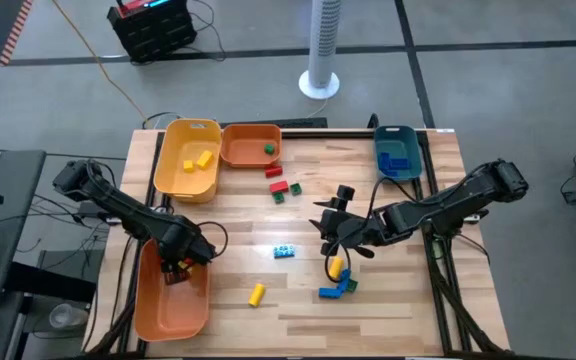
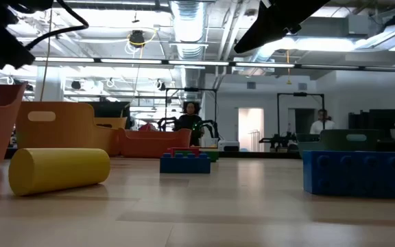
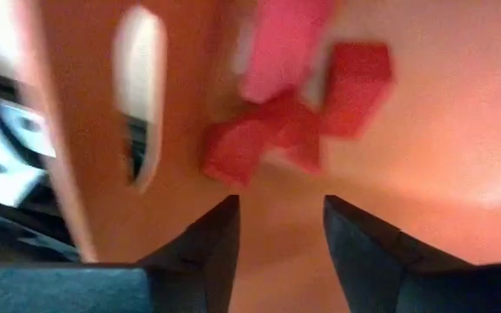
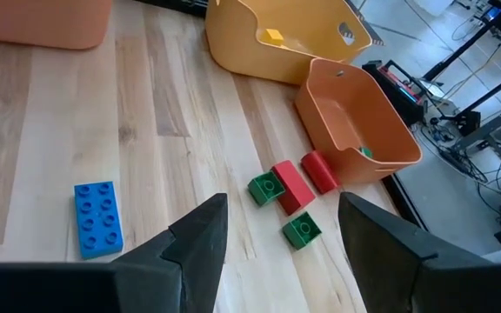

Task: Sort blocks
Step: Put the red wooden block into the bottom orange bin, then put the yellow wooden block into the yellow bin

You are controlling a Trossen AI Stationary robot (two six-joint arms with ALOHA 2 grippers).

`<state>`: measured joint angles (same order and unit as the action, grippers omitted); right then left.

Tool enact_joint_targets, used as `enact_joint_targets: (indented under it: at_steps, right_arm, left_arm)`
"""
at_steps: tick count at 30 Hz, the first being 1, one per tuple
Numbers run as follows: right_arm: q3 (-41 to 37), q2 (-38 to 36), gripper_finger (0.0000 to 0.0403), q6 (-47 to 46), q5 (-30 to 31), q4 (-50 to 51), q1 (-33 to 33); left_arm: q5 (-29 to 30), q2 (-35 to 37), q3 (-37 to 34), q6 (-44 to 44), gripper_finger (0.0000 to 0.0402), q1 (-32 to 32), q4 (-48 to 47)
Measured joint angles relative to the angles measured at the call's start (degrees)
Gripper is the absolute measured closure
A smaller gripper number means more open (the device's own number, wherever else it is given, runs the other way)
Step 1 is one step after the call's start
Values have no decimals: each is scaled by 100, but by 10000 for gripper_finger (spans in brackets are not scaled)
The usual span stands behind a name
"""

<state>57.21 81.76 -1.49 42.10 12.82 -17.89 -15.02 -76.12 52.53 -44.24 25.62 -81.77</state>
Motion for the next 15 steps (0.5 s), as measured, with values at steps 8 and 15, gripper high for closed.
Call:
enact_joint_targets:
  at_steps: [8,15]
  right_arm:
    - [0,0,172,-5,-16,159,4]
    - [0,0,172,-23,-14,131,135]
  left_arm:
    - [18,7,1004,678,241,-37,326]
    - [3263,7,1659,2299,253,-314,2211]
